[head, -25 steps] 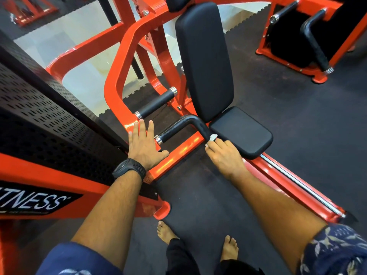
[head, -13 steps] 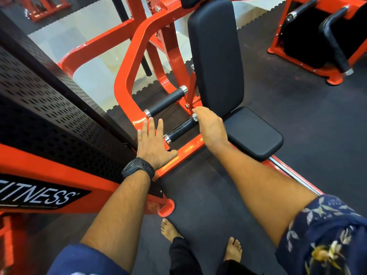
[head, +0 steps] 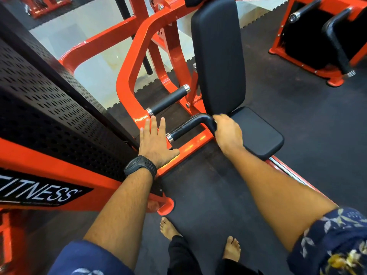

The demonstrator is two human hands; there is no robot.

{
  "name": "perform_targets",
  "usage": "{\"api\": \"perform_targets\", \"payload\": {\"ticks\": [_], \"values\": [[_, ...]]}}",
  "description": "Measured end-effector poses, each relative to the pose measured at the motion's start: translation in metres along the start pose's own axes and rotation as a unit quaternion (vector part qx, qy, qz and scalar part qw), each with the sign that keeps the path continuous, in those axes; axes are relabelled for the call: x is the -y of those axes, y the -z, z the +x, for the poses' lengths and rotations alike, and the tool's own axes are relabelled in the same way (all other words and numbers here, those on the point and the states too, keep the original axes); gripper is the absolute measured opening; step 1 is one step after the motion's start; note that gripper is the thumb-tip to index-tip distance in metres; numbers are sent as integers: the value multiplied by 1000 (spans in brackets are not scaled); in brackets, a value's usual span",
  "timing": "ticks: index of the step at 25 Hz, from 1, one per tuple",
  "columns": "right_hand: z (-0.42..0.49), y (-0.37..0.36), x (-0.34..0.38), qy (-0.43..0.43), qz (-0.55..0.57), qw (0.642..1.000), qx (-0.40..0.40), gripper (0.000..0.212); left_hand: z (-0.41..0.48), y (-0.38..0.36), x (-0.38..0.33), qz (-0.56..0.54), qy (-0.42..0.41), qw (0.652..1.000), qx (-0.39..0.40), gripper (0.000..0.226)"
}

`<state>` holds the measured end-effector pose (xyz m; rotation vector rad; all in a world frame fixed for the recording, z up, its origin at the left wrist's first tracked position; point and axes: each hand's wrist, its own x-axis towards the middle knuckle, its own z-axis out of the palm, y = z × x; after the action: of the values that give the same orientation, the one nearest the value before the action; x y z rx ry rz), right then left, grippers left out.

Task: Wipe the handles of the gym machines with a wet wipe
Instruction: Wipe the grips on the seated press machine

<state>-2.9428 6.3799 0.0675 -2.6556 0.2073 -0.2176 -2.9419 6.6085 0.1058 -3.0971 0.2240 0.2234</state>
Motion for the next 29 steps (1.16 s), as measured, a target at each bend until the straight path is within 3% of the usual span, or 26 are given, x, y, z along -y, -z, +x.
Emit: {"api": "perform_targets", "payload": {"ticks": [2,6,8,10,13,15,17,19,21,24,27,28,29], "values": [[-29,-6,-10,-148,26,989,-7,23,-1,0,0,3,1,1000,-6,116],[-61,-9,12,-153,54,984,-76,13,1,1,-1,-8,6,1000,-8,116],[-66,-18,27,-251,128,957,-66,15,-1,1,-3,-15,5,1000,-3,116],[-65,-29,57,-408,305,858,-62,18,-3,2,-3,-27,4,1000,-1,118],[-41,-34,103,-425,585,688,-59,27,-3,3,-1,-33,-1,999,4,118],[-29,-19,126,-422,651,629,-41,23,-3,3,0,-32,-6,999,9,118],[-27,-6,128,-428,682,593,-21,15,-2,3,1,-33,-6,999,9,117],[-24,3,116,-422,712,560,18,23,-1,3,1,-35,-9,999,9,117],[-17,5,108,-436,704,560,22,35,-2,2,1,-32,-7,999,8,117],[-18,-1,121,-457,692,559,-7,13,-1,1,1,-31,-6,999,4,116],[-33,-20,127,-455,691,561,21,18,-2,1,1,-28,-6,1000,-5,115],[-38,-22,124,-427,672,604,38,17,-2,1,1,-26,-6,1000,-6,114],[-41,-21,117,-378,614,692,44,18,-3,1,2,-24,-5,1000,-6,114]]}}
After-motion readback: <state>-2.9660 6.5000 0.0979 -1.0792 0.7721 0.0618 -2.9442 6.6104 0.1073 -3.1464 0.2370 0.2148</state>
